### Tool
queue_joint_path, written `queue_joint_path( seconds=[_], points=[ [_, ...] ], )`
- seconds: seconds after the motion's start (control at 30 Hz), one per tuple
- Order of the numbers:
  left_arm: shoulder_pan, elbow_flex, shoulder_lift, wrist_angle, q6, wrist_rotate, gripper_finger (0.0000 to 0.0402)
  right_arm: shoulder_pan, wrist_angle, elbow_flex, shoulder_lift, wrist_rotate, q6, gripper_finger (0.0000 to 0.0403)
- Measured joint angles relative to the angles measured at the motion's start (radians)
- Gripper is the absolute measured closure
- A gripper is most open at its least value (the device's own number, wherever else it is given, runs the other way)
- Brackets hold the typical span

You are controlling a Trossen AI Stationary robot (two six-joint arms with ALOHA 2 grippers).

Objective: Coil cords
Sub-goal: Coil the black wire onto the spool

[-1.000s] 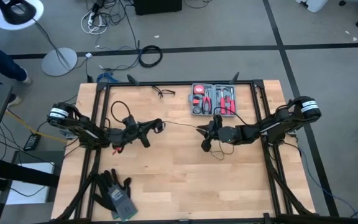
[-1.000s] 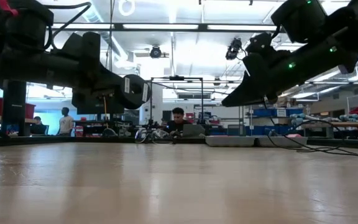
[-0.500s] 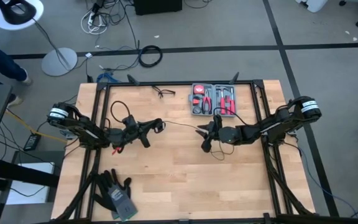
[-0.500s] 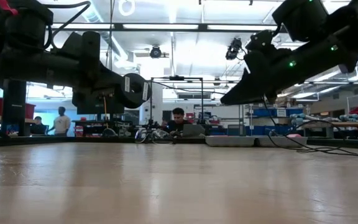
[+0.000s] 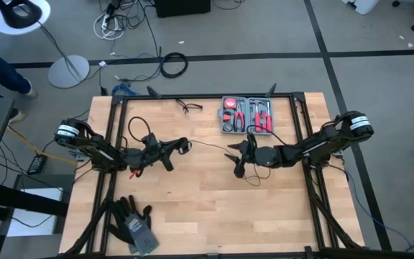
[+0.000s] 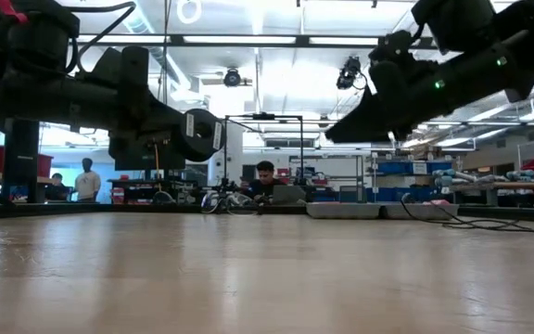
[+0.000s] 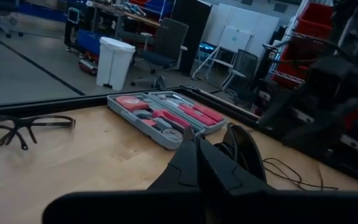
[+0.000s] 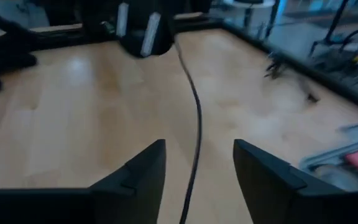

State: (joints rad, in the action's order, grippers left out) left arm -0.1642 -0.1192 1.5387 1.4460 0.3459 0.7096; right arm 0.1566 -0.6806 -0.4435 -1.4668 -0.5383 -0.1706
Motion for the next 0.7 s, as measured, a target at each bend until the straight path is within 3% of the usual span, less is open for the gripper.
queue_joint_path(
  seconds=[0.2,0.37,0.53,0.7],
  points=[
    [0.0,0.0,0.0,0.002,0.006,-0.008,0.0401,-0.021,0.0,0.0,0.122,-0.007,0.068,0.018],
    [0.0,0.0,0.0,0.045,-0.026,-0.026,0.0401,-0.02,-0.002,-0.011,0.117,0.051,-0.076,0.0175],
    [0.0,0.0,0.0,0.106,-0.111,-0.061,0.0401,-0.014,-0.025,-0.064,-0.074,0.148,-0.264,0.02],
    [0.0,0.0,0.0,0.114,-0.156,-0.073,0.0401,-0.012,-0.208,-0.183,-0.341,0.228,-0.195,0.0228]
  ],
)
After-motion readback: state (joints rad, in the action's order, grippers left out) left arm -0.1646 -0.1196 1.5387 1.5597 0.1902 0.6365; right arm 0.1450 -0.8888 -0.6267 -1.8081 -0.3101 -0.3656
